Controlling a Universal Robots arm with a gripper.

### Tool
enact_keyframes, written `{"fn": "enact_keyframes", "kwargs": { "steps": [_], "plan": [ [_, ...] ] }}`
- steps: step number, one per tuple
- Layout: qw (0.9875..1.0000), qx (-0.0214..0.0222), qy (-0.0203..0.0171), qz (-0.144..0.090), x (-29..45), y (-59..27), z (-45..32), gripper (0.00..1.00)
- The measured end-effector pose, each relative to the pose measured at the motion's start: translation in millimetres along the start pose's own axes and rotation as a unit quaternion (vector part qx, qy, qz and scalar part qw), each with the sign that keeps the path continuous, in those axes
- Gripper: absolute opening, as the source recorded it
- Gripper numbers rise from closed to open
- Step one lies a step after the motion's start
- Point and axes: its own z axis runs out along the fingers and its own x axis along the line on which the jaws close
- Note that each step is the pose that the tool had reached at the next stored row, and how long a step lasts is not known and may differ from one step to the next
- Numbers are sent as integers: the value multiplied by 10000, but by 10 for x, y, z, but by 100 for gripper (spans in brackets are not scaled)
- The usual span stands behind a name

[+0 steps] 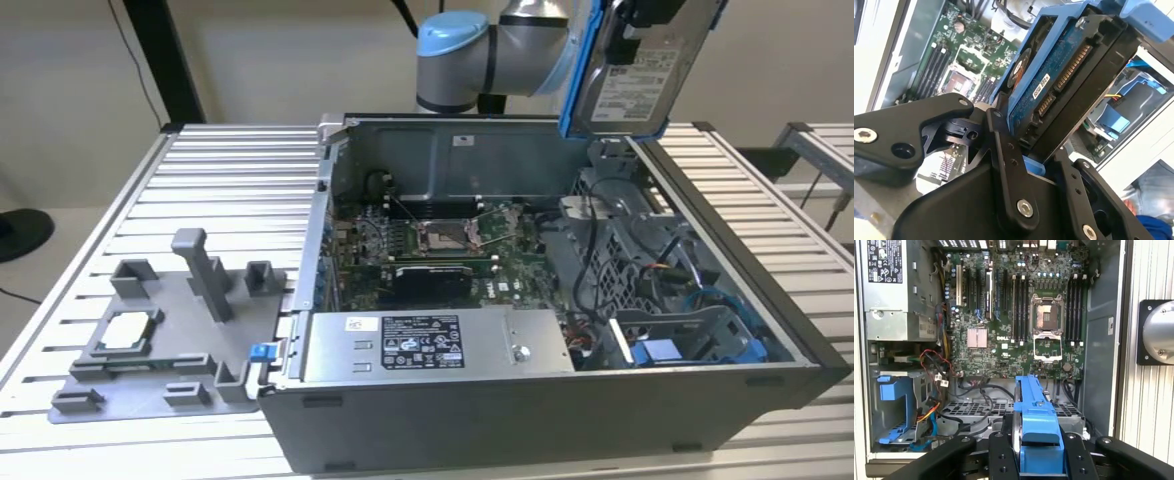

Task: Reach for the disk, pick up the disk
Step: 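Pick up the disk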

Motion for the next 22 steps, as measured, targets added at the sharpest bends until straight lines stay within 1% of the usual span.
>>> {"fn": "enact_keyframes", "kwargs": {
  "steps": [13,22],
  "plan": [
    [10000,0,0,0,287,-4,-10,0],
    [10000,0,0,0,430,-36,-14,0]
  ]
}}
